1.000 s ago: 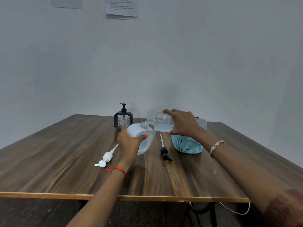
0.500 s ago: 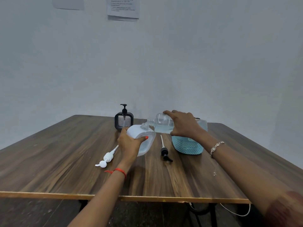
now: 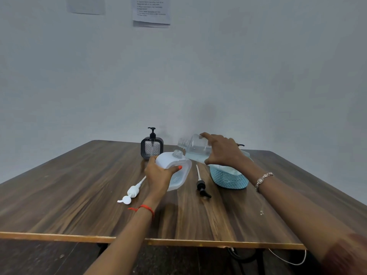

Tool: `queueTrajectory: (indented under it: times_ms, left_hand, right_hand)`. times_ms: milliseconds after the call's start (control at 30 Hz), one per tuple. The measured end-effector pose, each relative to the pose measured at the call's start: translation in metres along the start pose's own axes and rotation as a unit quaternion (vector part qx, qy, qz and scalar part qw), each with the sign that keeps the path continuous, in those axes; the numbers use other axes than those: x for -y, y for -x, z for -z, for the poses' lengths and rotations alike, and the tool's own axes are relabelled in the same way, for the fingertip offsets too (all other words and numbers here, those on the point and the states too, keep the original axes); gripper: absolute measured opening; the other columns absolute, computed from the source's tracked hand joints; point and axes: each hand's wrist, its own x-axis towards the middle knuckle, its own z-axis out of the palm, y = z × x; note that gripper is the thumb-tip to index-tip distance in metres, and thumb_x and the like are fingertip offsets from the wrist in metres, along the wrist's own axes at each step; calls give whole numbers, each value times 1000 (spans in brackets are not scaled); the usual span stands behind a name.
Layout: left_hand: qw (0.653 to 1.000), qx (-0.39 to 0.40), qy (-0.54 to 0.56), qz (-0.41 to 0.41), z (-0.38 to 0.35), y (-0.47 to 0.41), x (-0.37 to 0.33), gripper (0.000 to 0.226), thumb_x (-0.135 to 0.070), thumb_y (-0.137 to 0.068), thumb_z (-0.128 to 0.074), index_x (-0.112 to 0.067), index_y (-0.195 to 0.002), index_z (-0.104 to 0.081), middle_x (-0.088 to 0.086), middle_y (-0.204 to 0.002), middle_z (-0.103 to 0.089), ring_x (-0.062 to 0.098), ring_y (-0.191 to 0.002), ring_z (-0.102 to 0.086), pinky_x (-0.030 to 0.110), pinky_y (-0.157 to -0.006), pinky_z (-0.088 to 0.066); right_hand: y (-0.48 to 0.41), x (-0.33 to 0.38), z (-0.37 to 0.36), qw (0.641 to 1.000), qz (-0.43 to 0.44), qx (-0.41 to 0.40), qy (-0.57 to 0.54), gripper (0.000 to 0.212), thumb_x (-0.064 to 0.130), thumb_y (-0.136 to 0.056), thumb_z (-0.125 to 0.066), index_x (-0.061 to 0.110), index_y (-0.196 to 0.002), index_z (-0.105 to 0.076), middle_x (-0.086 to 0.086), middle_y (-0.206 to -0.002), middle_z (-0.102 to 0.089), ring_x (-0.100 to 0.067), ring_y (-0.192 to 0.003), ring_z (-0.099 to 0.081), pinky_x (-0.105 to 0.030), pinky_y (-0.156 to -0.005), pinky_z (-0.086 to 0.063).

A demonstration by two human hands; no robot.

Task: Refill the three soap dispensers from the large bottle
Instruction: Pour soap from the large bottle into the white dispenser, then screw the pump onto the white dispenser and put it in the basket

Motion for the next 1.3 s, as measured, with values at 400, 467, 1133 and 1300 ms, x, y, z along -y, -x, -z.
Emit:
queueTrajectory:
  times_ms: [400,467,1133,1300]
  left_hand:
    - [998,22,42,37,16,-19,7,59,-17,-55,-89,-12,-105,-58,6,-101,-65,24,-90,-63,35,-76,-55]
    - [998,17,44,46,21,-26,9,60,-18,-53,-90,-12,-105,-60,7,-100,-67,24,-90,-65,41,-79,-57]
    - [996,-37,47,62,69,-67,32,52,-16,-58,-87,-8,-102,-59,5,-94,-66,14,-76,-62,22,-59,-50]
    - [996,-39,45,71,75,-75,44,57,-22,-53,-90,-7,-101,-62,8,-97,-69,24,-87,-68,40,-75,-58]
  right_hand:
    - [-21,0,-12,937,-65,-85,-332,66,24,-56,-86,23,-113,-52,-6,-94,-65,-21,-85,-61,-35,-75,-51]
    - [-27,0,-17,908,-81,-94,-401,66,20,-58,-87,22,-114,-53,-7,-98,-66,-20,-88,-62,-32,-76,-51]
    - [-69,22,-123,764,-151,-10,-627,54,6,-57,-85,28,-99,-59,4,-102,-65,-14,-96,-63,-28,-81,-54]
    - [-72,19,-140,724,-157,30,-671,60,4,-55,-84,13,-109,-60,-7,-109,-66,-23,-102,-65,-23,-75,-55]
